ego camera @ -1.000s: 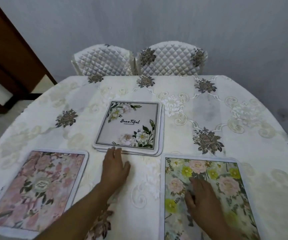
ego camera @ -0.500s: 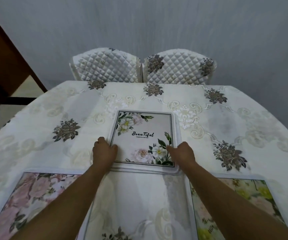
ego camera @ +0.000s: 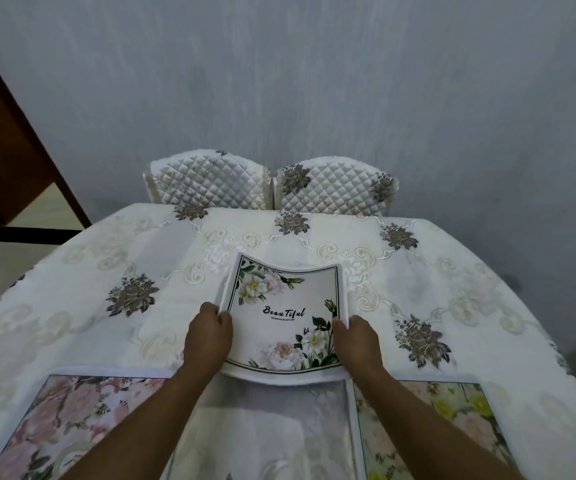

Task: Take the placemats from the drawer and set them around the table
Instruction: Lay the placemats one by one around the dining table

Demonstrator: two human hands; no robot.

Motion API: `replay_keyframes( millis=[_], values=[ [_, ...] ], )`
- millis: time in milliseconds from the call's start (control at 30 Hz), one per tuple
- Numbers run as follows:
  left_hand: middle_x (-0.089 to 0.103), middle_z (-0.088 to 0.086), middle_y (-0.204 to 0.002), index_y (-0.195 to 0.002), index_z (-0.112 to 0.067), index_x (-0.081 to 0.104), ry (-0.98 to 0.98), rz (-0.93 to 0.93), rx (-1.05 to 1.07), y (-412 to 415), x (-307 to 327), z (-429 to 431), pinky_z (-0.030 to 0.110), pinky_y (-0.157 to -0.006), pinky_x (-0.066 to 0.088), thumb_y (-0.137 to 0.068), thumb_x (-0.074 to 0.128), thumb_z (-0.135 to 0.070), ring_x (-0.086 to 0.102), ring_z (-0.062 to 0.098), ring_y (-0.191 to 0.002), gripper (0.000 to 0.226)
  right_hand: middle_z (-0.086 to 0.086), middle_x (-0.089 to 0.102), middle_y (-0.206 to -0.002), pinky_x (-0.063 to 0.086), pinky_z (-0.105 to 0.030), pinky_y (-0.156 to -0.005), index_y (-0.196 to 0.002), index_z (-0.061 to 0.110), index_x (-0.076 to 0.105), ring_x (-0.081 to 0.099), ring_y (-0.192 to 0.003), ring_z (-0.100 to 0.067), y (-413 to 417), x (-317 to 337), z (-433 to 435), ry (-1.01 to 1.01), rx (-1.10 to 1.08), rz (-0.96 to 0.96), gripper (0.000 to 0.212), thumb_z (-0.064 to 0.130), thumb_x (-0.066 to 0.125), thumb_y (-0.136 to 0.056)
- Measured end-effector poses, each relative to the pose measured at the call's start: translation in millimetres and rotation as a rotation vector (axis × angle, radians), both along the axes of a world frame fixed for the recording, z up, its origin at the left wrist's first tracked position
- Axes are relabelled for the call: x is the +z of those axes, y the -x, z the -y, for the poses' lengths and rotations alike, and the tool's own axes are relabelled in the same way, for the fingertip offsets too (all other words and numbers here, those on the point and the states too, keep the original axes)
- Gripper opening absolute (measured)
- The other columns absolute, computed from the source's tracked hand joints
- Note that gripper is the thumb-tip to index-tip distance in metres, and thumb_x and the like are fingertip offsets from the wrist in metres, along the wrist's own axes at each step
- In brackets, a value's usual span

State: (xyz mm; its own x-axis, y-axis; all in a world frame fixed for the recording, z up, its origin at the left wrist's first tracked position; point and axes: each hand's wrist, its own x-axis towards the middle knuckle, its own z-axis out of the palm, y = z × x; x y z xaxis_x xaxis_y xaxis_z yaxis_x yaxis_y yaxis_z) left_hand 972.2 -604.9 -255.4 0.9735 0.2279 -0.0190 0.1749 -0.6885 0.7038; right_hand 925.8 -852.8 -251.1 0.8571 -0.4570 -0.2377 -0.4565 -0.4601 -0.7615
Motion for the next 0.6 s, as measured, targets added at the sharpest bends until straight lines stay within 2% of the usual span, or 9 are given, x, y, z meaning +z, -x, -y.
replay_keyframes(
  millis=[167, 333, 400, 500, 600],
  values=[
    [0.058, 0.003, -0.071, -0.081, -0.013, 0.051, 0.014, 0.060, -0.069, 45, 42, 18, 0.028, -0.050, 0.031, -0.095, 0.051, -0.022, 0.053, 0.014, -0.063, 0.017, -0.004, 0.056, -0.069, 0.033, -0.026, -0.049, -0.074, 0.011, 0.052, 0.053, -0.061, -0.015, 62, 40, 44, 0.030, 0.000, 0.081, 0.030, 0.031, 0.055, -0.097],
    [0.060, -0.001, -0.071, -0.081, -0.017, 0.055, 0.011, 0.115, -0.159, 108, 86, 69, 0.026, -0.051, 0.036, -0.094, 0.054, -0.023, 0.056, 0.012, -0.064, 0.015, -0.001, 0.061, -0.073, 0.039, -0.021, -0.049, -0.083, 0.019, 0.060, 0.058, -0.064, -0.010, 134, 86, 107, 0.024, 0.005, 0.153, 0.017, 0.030, 0.058, -0.096],
    [0.060, -0.003, -0.070, -0.080, -0.018, 0.056, 0.028, 0.144, -0.175, 137, 105, 99, 0.025, -0.051, 0.037, -0.094, 0.054, -0.023, 0.056, 0.011, -0.063, 0.015, 0.006, 0.052, -0.065, 0.032, -0.016, -0.044, -0.070, 0.025, 0.051, 0.051, -0.058, -0.005, 170, 105, 137, 0.039, -0.009, 0.173, 0.027, 0.032, 0.058, -0.095],
    [0.059, -0.003, -0.067, -0.077, -0.019, 0.055, 0.023, 0.171, -0.200, 182, 129, 147, 0.025, -0.049, 0.034, -0.093, 0.056, -0.024, 0.054, 0.011, -0.061, 0.017, 0.006, 0.038, -0.058, 0.026, -0.024, -0.046, -0.060, 0.022, 0.035, 0.039, -0.052, -0.007, 225, 130, 183, 0.084, -0.070, 0.175, 0.042, 0.033, 0.058, -0.093],
    [0.059, 0.000, -0.066, -0.075, -0.020, 0.055, 0.045, 0.166, -0.239, 236, 153, 198, 0.026, -0.048, 0.034, -0.092, 0.055, -0.025, 0.055, 0.014, -0.060, 0.018, 0.000, 0.050, -0.059, 0.034, -0.027, -0.050, -0.061, 0.016, 0.045, 0.050, -0.055, -0.014, 288, 158, 235, 0.107, -0.098, 0.171, 0.037, 0.032, 0.060, -0.091]
  ],
)
